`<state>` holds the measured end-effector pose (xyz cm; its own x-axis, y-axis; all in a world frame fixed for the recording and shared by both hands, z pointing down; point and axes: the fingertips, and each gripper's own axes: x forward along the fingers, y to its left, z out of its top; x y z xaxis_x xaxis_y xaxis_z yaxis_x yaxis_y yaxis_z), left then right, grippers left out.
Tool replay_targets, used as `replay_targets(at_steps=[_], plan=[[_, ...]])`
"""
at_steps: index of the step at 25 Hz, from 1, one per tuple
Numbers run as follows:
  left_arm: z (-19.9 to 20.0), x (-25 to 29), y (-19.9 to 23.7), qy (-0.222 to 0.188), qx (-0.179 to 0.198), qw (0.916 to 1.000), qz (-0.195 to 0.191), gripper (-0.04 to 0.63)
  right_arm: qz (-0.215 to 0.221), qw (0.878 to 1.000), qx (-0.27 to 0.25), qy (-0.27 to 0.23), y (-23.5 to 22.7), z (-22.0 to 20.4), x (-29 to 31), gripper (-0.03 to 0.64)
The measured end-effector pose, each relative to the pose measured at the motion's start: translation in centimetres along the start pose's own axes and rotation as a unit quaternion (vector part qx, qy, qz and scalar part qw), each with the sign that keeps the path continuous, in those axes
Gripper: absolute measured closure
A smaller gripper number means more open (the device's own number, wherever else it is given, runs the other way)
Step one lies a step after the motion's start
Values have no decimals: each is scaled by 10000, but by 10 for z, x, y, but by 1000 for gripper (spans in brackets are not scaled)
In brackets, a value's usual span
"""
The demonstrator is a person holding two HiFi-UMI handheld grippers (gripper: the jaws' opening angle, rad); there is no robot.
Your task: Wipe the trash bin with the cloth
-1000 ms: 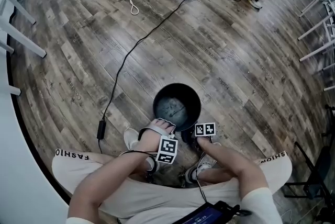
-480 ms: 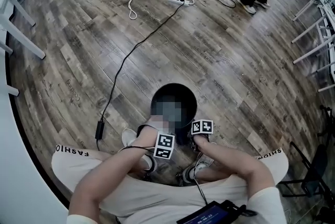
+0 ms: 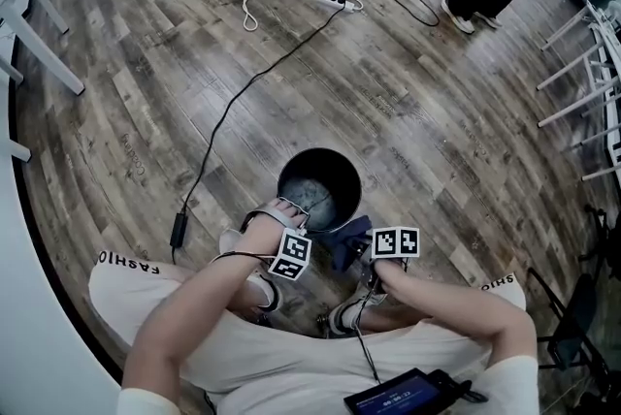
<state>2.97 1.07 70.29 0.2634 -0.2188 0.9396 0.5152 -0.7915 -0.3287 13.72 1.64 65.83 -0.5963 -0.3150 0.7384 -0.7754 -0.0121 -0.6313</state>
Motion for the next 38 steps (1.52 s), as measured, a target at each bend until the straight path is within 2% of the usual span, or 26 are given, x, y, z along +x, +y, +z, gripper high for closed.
replay_targets(at_steps=[6,12,19,27,29,33,38], plan=[[16,-1,-6,-65,228,9996,-120,519,-44,9999,-128,106,-4,6,17,534],[21,0,-12,-141,137,9994,-270,526,-85,9993,-177,318,-25,-6,40,534],[22,1,-3,-100,-101,9998,-118,528,-162,9978,-564,318,-67,-2,82,534],[21,0,-2,-157,-314,9993,-116,528,-535,9957,-718,222,-132,-3,146,534],[23,0,-1,-155,-340,9992,-127,528,-604,9965,-541,201,-149,-3,158,534],[27,2,3,-152,-371,9991,-123,526,-731,9972,123,80,-164,0,159,534],[30,3,-1,-92,-421,9990,-68,526,-847,9961,-36,244,-149,-1,139,534]])
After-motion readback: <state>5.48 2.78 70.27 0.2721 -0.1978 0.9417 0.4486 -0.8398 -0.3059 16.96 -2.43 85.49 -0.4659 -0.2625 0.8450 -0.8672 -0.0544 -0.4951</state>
